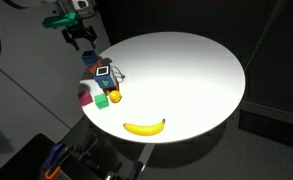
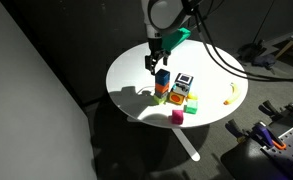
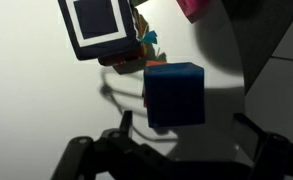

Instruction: Pick up the blue block and put it on the orange block

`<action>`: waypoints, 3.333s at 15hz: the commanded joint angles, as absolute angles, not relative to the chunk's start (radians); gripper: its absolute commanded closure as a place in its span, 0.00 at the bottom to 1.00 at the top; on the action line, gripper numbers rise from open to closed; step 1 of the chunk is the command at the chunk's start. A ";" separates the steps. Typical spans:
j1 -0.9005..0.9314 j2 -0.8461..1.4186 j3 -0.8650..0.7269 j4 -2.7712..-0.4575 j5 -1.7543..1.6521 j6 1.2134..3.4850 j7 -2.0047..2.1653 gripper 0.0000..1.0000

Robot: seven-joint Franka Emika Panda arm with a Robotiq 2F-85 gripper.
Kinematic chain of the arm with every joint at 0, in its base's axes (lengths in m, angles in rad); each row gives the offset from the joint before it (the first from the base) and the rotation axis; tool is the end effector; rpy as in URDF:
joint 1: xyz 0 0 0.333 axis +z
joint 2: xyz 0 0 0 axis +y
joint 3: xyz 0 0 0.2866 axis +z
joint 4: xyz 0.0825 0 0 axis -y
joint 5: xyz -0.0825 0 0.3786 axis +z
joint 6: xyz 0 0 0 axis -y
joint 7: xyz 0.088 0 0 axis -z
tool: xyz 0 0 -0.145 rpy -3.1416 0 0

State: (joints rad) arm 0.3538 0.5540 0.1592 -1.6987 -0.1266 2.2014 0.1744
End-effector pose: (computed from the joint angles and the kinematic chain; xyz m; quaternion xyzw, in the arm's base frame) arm 0.5714 0.3064 0.2133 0.9804 0.1956 -0.0172 0.0150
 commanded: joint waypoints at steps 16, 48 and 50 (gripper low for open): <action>0.355 0.382 0.170 -1.763 -0.100 2.026 0.261 0.00; 0.261 -0.040 0.194 -2.089 -0.030 2.005 0.340 0.00; 0.262 -0.052 0.197 -2.085 0.004 2.001 0.291 0.00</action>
